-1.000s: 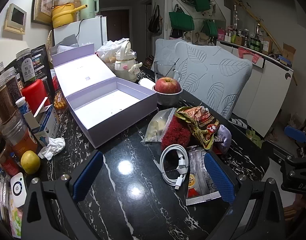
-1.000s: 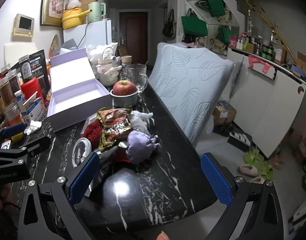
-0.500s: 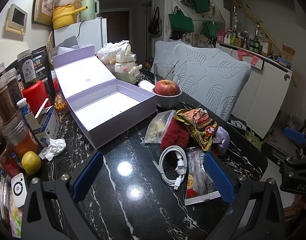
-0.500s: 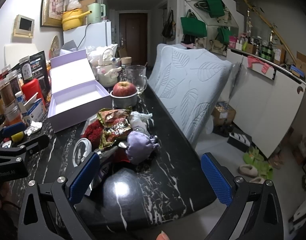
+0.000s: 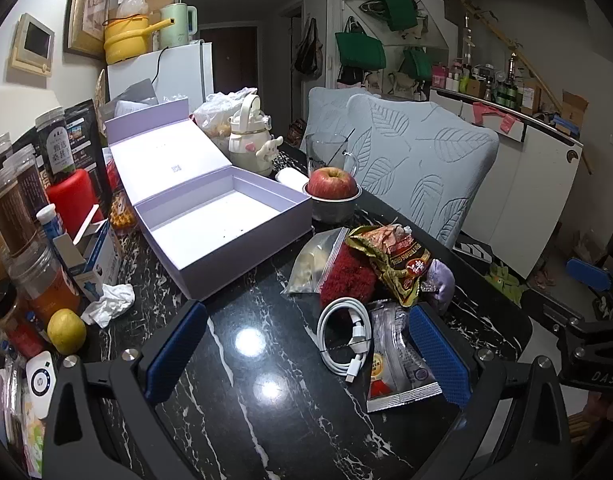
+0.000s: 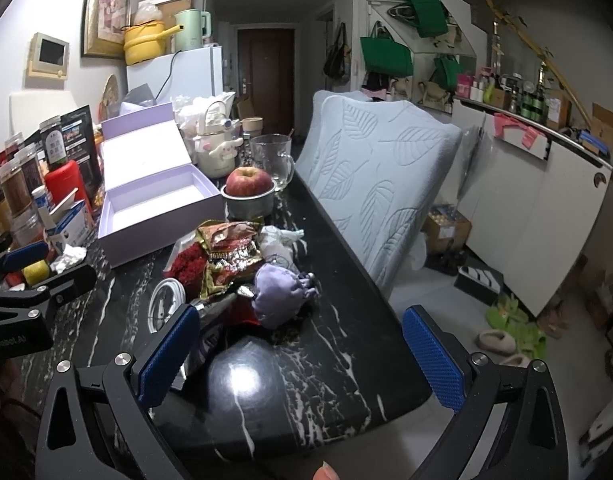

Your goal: Organize soft objects

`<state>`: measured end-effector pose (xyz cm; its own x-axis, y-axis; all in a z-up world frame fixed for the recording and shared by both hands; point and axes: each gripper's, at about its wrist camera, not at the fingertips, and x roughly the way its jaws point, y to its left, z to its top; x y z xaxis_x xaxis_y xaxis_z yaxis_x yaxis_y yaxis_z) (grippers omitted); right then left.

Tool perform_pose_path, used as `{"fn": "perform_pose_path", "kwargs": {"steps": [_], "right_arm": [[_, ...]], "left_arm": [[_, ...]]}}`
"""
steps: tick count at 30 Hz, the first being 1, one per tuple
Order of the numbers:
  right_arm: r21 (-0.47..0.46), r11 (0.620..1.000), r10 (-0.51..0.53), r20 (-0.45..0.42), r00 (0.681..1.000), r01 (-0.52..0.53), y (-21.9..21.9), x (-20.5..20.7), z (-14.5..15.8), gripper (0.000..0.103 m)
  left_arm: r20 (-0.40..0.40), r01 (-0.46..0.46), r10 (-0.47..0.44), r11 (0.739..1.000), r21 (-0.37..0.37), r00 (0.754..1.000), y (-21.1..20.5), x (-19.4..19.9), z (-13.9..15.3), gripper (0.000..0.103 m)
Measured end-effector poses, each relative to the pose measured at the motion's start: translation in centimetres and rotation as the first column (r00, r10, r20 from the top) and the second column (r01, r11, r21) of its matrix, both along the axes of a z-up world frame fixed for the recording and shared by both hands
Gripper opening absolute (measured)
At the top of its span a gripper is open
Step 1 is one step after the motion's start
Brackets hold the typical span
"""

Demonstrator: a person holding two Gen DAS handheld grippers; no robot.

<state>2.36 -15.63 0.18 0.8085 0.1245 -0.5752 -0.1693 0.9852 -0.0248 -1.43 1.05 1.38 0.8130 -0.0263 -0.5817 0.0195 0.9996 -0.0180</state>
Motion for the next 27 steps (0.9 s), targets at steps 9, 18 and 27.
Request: {"fn": "perform_pose_path", "kwargs": {"steps": [9,18,27], "right_arm": [[0.019,1.000,0.002,0.001,1.000,-0.002,0.0,0.1,-0.1,0.103],[0.032,0.999,0.026,-0.039,0.999,-0.024,0.2,1.4,-1.7,0.103],[0.032,0.998,0.064,-0.099,0.993,-0.061,0.8,3.1,-4.4,0.103]], "left_arm": [[-0.003,-0.001,0.001,1.000,-0.003,1.000,0.5,0.6,-0.2,0.103],[-0.056,-0.011,0.012,1.000,0.012,0.998,1.2,1.8,-2.6,0.103],[-0.148,0.000,-0.002,1.000,-0.013,0.989,1.4,4.0,-5.7,0.103]]}}
